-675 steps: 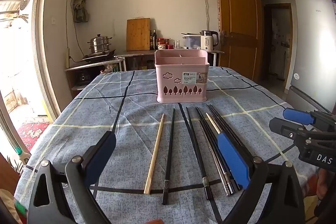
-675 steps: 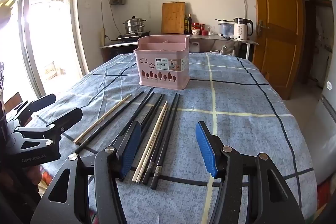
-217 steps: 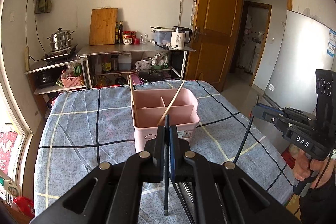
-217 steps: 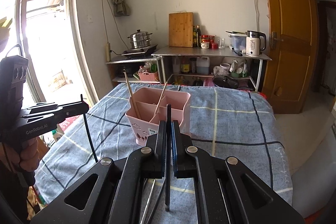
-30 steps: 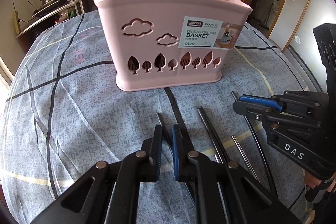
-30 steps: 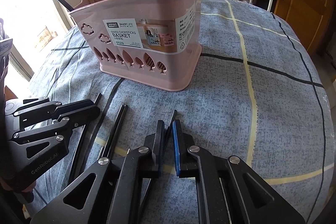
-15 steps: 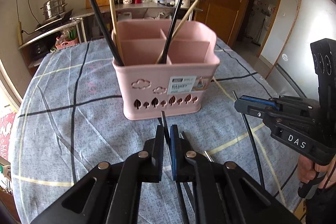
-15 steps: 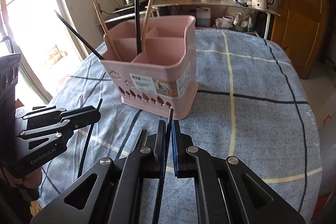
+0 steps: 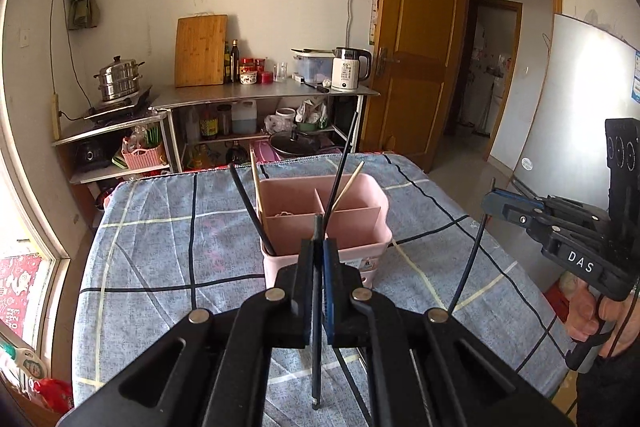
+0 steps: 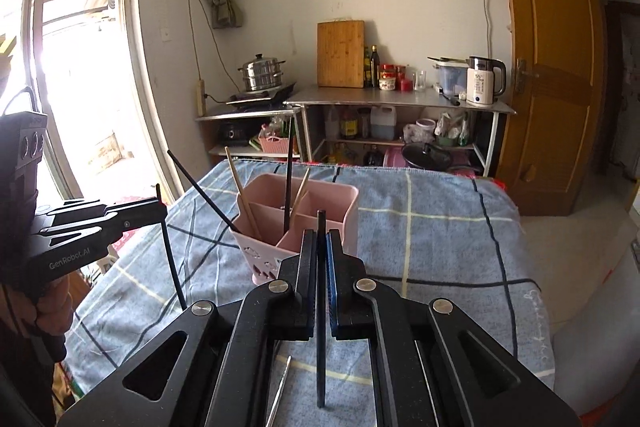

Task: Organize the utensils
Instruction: 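Lift both dark chopsticks and carry them above the pink basket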

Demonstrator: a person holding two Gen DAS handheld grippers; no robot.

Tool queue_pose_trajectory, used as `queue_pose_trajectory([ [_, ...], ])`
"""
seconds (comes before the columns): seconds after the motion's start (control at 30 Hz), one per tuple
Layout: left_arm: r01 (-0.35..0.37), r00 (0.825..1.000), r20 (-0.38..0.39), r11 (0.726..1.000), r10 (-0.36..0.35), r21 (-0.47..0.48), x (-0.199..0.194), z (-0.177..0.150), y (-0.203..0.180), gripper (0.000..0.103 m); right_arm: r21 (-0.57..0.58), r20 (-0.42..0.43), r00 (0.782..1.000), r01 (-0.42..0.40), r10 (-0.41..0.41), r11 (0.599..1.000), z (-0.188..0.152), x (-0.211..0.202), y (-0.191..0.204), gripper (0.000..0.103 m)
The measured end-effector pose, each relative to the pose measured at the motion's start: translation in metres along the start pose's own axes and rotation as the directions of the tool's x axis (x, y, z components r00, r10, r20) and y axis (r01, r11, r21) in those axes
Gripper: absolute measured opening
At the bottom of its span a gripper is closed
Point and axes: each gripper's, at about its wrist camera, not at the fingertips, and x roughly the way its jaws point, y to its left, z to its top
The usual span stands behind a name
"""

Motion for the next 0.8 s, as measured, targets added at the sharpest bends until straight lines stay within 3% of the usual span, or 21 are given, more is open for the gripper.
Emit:
queue_pose_trajectory([
  [0.8,0.018,1.0,0.023,0.999,-0.017,-0.031,-0.02,0.006,0.011,0.005,-0.035,0.024,1.0,-0.015,0.016,0.999,0.009,-0.015,0.007,0.004],
])
